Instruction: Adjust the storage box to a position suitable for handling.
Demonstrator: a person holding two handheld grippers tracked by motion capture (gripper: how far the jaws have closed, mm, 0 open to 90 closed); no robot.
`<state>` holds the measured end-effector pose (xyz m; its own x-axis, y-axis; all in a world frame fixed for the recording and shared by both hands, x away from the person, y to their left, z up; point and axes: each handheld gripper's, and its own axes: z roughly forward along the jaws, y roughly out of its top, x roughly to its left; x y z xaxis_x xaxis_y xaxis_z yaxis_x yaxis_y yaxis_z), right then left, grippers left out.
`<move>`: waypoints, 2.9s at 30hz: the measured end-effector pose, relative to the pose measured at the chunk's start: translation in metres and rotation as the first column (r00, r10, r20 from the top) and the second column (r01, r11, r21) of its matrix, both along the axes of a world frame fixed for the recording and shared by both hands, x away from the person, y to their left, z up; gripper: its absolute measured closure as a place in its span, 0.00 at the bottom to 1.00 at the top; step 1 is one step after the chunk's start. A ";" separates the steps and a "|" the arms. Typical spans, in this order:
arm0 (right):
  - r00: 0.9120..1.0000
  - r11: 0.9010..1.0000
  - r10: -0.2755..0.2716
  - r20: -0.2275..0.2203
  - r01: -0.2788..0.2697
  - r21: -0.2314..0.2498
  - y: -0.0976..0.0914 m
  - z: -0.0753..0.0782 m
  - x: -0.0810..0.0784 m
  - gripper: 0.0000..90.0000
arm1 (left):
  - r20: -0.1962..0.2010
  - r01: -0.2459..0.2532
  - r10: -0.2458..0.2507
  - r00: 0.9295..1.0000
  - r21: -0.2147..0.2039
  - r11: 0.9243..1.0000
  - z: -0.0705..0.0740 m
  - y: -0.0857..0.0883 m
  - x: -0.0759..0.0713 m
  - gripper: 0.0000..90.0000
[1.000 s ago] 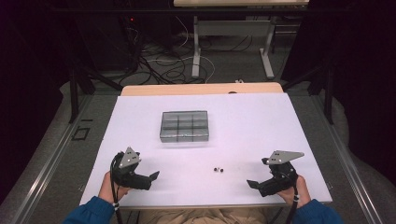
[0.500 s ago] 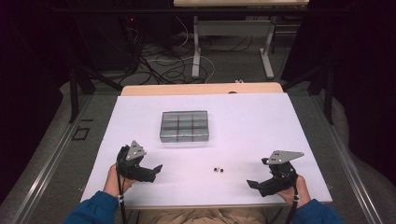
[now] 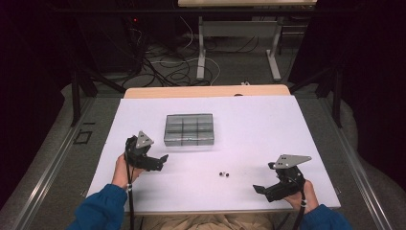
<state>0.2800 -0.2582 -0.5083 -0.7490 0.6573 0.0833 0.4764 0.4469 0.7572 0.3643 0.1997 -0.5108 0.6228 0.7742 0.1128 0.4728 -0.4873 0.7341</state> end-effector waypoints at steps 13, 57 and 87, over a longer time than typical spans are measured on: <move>1.000 1.000 -0.001 0.005 0.001 0.008 0.001 0.000 0.000 0.00 | 0.009 -0.066 0.066 0.998 0.017 0.998 -0.003 0.001 0.040 0.01; 1.000 1.000 0.008 -0.010 -0.008 0.005 0.002 -0.002 0.003 0.00 | -0.127 -0.071 0.063 0.990 -0.065 0.995 -0.031 0.001 0.111 1.00; 1.000 1.000 0.007 -0.015 -0.007 0.000 0.002 -0.003 0.005 0.00 | -0.126 -0.030 0.019 0.992 -0.092 0.995 -0.033 -0.019 0.117 1.00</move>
<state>0.2847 -0.2558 -0.5109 -0.7521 0.6522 0.0941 0.4845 0.4505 0.7499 0.4812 0.1805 -0.5442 0.6081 0.7929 -0.0386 0.5748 -0.4062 0.7103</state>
